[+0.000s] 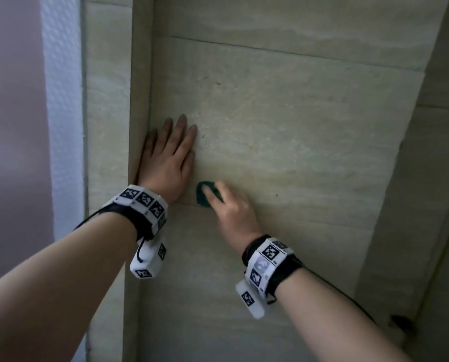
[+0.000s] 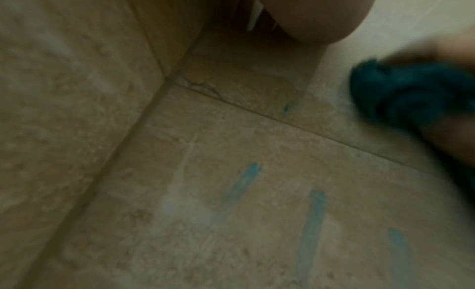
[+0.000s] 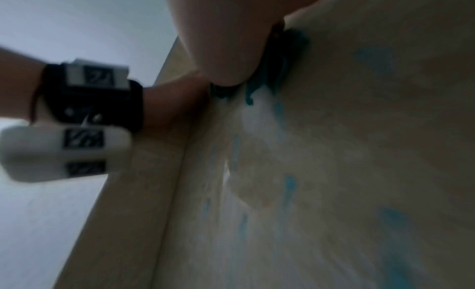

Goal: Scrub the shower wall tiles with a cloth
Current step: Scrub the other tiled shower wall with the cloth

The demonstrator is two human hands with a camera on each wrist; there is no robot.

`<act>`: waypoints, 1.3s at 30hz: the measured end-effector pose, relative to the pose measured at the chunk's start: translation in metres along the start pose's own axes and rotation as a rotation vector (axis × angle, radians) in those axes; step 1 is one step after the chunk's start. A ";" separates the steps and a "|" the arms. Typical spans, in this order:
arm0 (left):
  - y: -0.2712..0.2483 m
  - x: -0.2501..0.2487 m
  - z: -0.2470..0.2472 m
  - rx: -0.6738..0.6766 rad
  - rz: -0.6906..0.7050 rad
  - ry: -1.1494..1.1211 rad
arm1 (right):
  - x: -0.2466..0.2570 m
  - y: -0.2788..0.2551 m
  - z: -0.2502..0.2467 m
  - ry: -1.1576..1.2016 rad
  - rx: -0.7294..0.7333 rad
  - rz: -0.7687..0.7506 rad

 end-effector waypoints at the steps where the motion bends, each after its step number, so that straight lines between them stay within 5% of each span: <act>1: -0.001 -0.001 -0.001 0.013 0.002 0.002 | 0.001 -0.007 -0.002 0.051 0.059 0.009; 4: -0.003 -0.003 -0.016 -0.003 0.018 0.017 | 0.001 0.000 -0.022 0.192 0.024 0.115; 8: -0.005 0.007 -0.049 -0.239 0.090 0.145 | -0.014 0.030 -0.058 0.207 -0.390 0.260; 12: -0.008 0.029 -0.063 -0.401 -0.033 0.107 | -0.048 0.053 -0.096 0.128 -0.776 0.397; 17: -0.024 0.053 -0.057 -0.410 -0.276 -0.177 | -0.096 0.074 -0.140 -0.030 -0.929 0.576; 24: -0.022 0.058 -0.052 -0.482 -0.241 -0.181 | -0.086 0.119 -0.133 0.005 -0.870 0.598; 29: -0.020 0.058 -0.050 -0.486 -0.251 -0.153 | -0.031 0.142 -0.066 -0.004 -0.548 0.268; 35: -0.020 0.059 -0.049 -0.436 -0.229 -0.090 | -0.007 0.091 -0.022 -0.066 -0.177 -0.112; 39: -0.019 0.060 -0.048 -0.432 -0.213 -0.077 | -0.042 0.092 -0.072 -0.064 -0.381 0.177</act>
Point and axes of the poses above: each hand's wrist, its own y-axis towards the middle knuckle, its own z-axis out of the palm, x = y × z, the point moved 1 cm from there along y, towards the middle knuckle, and after that the axes turned 11 degrees about y, right-handed, at the moved point
